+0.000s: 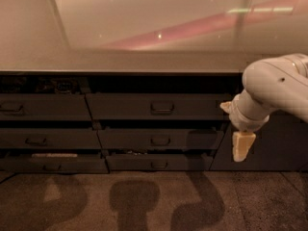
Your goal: Open top drawer
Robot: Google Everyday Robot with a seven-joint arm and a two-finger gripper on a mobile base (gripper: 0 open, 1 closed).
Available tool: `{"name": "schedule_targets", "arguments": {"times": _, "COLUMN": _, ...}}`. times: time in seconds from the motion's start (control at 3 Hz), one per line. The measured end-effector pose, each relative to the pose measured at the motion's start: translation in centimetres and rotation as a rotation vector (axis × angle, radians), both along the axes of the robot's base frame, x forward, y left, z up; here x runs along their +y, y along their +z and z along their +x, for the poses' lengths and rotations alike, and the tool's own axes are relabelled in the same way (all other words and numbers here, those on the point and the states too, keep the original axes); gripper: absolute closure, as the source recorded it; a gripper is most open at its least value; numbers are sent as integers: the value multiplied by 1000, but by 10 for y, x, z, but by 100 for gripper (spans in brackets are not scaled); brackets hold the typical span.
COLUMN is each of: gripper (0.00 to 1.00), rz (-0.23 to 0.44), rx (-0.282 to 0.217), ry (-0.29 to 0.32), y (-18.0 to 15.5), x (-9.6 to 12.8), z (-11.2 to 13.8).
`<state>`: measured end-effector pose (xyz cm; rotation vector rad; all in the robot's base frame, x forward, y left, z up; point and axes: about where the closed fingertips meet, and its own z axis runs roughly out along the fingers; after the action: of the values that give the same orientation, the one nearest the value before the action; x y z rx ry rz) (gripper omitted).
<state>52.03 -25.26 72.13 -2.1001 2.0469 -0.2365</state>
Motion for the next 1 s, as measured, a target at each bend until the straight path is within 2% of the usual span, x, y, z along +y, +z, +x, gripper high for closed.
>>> {"name": "schedule_targets", "arguments": {"times": 0.33, "gripper": 0, "rz": -65, "rx": 3, "ry": -92, "y": 21, "x": -6, "z": 60}}
{"name": "schedule_targets", "arguments": {"times": 0.67, "gripper": 0, "rz": -65, "rx": 2, "ry": -91, "y": 22, "x": -5, "z": 61}}
{"name": "schedule_targets", "arguments": {"times": 1.0, "gripper": 0, "rz": -3, "rx": 20, "ry": -49, "y": 24, "x": -8, "z": 59}}
